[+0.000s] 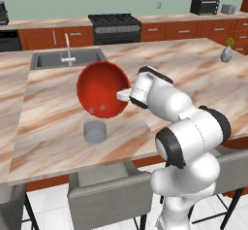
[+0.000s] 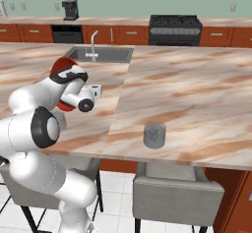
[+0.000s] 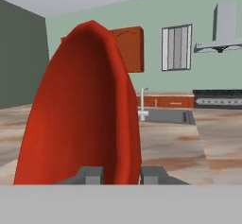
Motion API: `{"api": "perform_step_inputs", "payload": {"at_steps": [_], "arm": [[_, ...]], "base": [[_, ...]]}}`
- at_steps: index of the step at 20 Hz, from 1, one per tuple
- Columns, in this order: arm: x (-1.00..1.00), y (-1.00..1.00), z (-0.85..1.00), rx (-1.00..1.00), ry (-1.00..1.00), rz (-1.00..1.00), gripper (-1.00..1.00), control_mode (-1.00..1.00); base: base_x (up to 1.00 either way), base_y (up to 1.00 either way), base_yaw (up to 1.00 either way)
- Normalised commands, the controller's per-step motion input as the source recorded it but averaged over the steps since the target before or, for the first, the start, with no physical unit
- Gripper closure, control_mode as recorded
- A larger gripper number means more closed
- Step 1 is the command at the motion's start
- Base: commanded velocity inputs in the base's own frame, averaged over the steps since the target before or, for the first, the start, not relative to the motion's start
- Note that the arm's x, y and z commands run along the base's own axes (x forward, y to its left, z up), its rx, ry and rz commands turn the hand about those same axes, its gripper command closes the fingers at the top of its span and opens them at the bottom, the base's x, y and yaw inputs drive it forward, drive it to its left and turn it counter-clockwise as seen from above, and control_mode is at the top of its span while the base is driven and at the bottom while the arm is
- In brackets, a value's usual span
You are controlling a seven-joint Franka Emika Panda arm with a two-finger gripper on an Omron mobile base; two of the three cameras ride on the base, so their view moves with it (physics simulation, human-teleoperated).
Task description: There are four ice cubes in the ice bowl. Place two ice cubes in each glass of water.
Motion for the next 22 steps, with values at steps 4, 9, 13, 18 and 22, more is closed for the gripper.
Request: {"api": "perform_step_inputs", "payload": {"at_steps": [4,9,13,18,22], "arm": [[-0.10,0.00,0.00,-0.02,-0.05,0.04,1.00,-1.00],[-0.23,0.00,0.00,0.00,-0.05,0.05,1.00,-1.00],[-0.03,0.00,0.00,0.00,0.00,0.01,1.00,-1.00],[0.00,0.00,0.00,0.00,-0.12,0.00,1.00,-1.00],[0.00,0.10,0.07,0.00,-0.15,0.00,1.00,-1.00]], "base": [[0.00,0.00,0.00],[0.00,0.00,0.00],[0.00,0.00,0.00],[0.00,0.00,0.00],[0.00,0.00,0.00]]}}
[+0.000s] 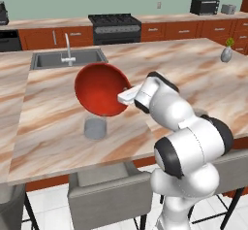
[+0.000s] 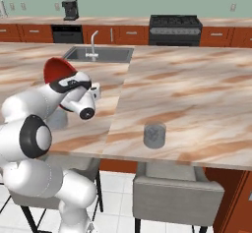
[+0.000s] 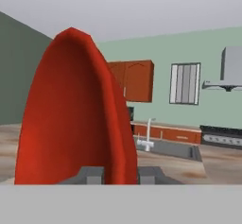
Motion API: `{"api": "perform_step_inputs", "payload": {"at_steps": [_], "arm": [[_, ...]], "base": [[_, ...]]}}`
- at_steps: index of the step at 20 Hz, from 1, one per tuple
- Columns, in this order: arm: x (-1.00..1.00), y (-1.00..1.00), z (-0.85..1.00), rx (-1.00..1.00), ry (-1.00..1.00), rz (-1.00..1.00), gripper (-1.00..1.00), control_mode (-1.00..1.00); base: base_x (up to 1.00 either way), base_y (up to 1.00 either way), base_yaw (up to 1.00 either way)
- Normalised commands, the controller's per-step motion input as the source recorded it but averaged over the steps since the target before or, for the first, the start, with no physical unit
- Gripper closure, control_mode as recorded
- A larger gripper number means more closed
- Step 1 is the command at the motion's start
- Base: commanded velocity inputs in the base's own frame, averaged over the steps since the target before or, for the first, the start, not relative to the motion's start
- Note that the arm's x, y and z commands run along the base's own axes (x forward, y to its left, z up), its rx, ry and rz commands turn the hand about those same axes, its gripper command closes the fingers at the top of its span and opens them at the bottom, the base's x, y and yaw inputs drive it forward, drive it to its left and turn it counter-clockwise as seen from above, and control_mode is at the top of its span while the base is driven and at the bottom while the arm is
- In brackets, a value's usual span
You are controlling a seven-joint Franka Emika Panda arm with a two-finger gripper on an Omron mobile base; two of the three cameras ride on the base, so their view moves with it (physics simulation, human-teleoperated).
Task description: There are four ice cubes in the ice bowl. Place two ice cubes in each glass of water.
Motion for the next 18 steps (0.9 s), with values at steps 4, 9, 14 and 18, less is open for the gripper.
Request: {"api": "perform_step_inputs", "payload": {"at_steps": [4,9,14,18], "arm": [[-0.05,0.05,0.18,0.00,-0.19,0.00,1.00,-1.00],[-0.20,0.14,0.40,0.00,-0.22,0.00,1.00,-1.00],[-0.11,-0.58,0.19,0.07,0.25,-0.41,1.00,-1.00],[0.00,-1.00,0.09,0.13,0.58,-0.57,1.00,-1.00]], "base": [[0.00,0.00,0.00],[0.00,0.00,0.00],[0.00,0.00,0.00],[0.00,0.00,0.00]]}}
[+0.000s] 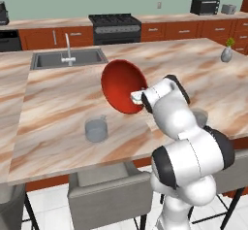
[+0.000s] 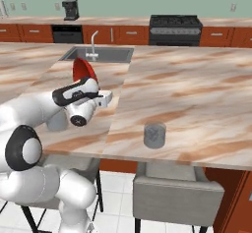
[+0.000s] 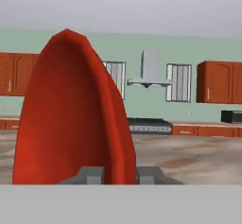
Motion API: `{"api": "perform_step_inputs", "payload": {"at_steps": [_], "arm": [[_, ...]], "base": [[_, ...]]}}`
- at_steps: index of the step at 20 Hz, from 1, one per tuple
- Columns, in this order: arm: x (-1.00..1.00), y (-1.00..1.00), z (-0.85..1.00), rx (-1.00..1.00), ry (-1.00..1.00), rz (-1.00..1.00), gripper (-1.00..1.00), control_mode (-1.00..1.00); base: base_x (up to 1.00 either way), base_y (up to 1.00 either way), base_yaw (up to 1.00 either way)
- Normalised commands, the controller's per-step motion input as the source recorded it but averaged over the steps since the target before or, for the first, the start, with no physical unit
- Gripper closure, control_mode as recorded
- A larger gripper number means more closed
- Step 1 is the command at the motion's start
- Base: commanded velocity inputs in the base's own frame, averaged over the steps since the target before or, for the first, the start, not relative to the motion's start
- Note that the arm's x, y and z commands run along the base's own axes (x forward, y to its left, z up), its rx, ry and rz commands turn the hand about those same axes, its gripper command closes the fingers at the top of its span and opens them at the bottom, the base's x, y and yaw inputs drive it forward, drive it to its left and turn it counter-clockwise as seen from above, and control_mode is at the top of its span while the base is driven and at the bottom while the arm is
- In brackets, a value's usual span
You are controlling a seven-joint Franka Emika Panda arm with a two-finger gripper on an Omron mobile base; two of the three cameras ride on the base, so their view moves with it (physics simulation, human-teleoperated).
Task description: There are four ice cubes in the ice bowl. Place two ice cubes in each glass of water.
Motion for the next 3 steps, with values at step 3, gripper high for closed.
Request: {"api": "perform_step_inputs", "payload": {"at_steps": [3], "arm": [[0.00,-1.00,0.01,0.13,0.78,-0.59,1.00,-1.00]], "base": [[0.00,0.00,0.00]]}}
